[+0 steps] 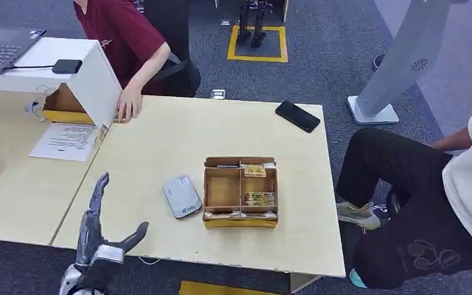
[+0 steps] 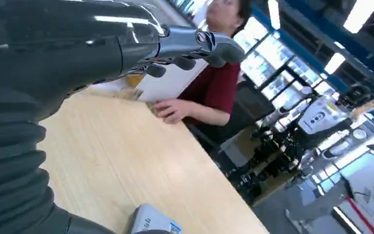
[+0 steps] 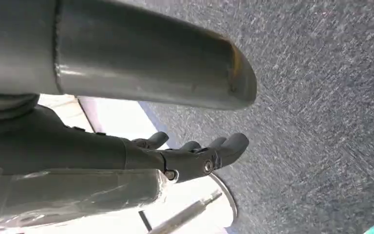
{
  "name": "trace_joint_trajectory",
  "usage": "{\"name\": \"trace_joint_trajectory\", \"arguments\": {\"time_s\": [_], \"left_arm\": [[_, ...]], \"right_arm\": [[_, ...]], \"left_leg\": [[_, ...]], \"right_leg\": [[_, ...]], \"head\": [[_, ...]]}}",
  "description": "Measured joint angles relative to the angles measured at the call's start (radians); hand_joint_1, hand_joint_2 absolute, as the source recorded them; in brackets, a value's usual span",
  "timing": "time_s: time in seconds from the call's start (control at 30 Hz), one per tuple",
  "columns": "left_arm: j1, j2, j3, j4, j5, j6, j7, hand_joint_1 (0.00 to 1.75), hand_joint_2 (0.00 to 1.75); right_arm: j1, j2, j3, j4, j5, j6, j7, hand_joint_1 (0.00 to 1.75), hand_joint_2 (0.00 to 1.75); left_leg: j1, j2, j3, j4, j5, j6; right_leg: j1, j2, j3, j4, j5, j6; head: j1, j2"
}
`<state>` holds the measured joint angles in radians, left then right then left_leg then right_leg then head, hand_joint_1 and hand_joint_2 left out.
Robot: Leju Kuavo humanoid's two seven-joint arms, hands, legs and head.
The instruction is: Pass the card to the sensor for recognition and then transmit it.
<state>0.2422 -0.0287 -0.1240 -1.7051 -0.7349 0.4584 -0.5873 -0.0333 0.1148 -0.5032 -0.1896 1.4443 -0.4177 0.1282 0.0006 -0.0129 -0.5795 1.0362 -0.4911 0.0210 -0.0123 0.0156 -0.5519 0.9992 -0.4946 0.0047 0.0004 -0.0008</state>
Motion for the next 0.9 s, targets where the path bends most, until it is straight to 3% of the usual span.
{"name": "trace_joint_trajectory", "arguments": {"time_s": [0.07, 0.13, 0.23, 0.3, 0.47, 0.67, 0.9], "left_arm": [[0.021, 0.038, -0.099, -0.009, -0.141, 0.124, 0.071, 0.0, 1.75], [0.028, 0.069, -0.198, -0.01, -0.269, 0.207, 0.135, 0.0, 1.75], [0.037, 0.083, -0.264, -0.012, -0.56, 0.231, 0.223, 0.0, 1.75], [0.038, 0.087, -0.295, -0.014, -0.663, 0.231, 0.266, 0.0, 1.75], [0.03, 0.1, -0.372, -0.012, -0.708, 0.232, 0.341, 0.0, 1.75], [-0.058, 0.121, -0.464, 0.067, -0.823, 0.232, 0.549, 0.0, 1.75], [-0.134, 0.118, -0.505, 0.171, -0.823, 0.232, 0.579, 0.0, 1.75]], "right_arm": [[0.0, 0.0, -0.006, -0.002, 0.006, 0.0, -0.001, 0.0, 0.0], [-0.001, 0.0, -0.011, -0.004, 0.014, -0.001, -0.001, 0.0, 0.0], [-0.002, -0.001, -0.022, -0.005, 0.026, 0.0, -0.005, 0.0, 0.0], [-0.002, -0.001, -0.027, -0.006, 0.032, 0.0, -0.006, 0.0, 0.0], [-0.002, -0.001, -0.038, -0.006, 0.043, 0.002, 0.001, 0.0, 0.0], [-0.007, 0.0, -0.055, -0.006, 0.058, 0.006, 0.005, 0.0, 0.0], [-0.01, 0.0, -0.062, -0.006, 0.061, 0.01, 0.001, 0.0, 0.0]], "left_leg": [[0.0, 0.0, 0.0, 0.0, 0.0, 0.0], [0.0, 0.0, 0.0, 0.0, 0.0, 0.0], [0.0, 0.0, 0.001, 0.0, 0.0, 0.0], [0.0, 0.0, 0.001, 0.0, 0.0, 0.0], [0.0, 0.0, 0.001, 0.0, 0.0, 0.0], [0.0, -0.001, 0.001, 0.0, 0.001, 0.001], [0.0, -0.001, 0.001, 0.0, 0.001, 0.0]], "right_leg": [[0.0, 0.0, 0.0, 0.0, 0.0, 0.0], [0.0, 0.0, 0.001, 0.0, 0.0, 0.0], [0.0, -0.001, 0.001, 0.0, 0.0, 0.0], [0.0, -0.001, 0.001, 0.0, 0.001, 0.001], [0.0, -0.001, 0.001, 0.0, 0.001, 0.001], [0.0, -0.003, 0.001, 0.0, 0.001, 0.001], [0.0, -0.002, 0.002, 0.0, 0.002, 0.0]], "head": [[0.0, 0.0], [0.0, 0.0], [0.0, 0.0], [0.0, 0.0], [0.0, 0.0], [0.0, 0.0], [0.0, 0.0]]}}
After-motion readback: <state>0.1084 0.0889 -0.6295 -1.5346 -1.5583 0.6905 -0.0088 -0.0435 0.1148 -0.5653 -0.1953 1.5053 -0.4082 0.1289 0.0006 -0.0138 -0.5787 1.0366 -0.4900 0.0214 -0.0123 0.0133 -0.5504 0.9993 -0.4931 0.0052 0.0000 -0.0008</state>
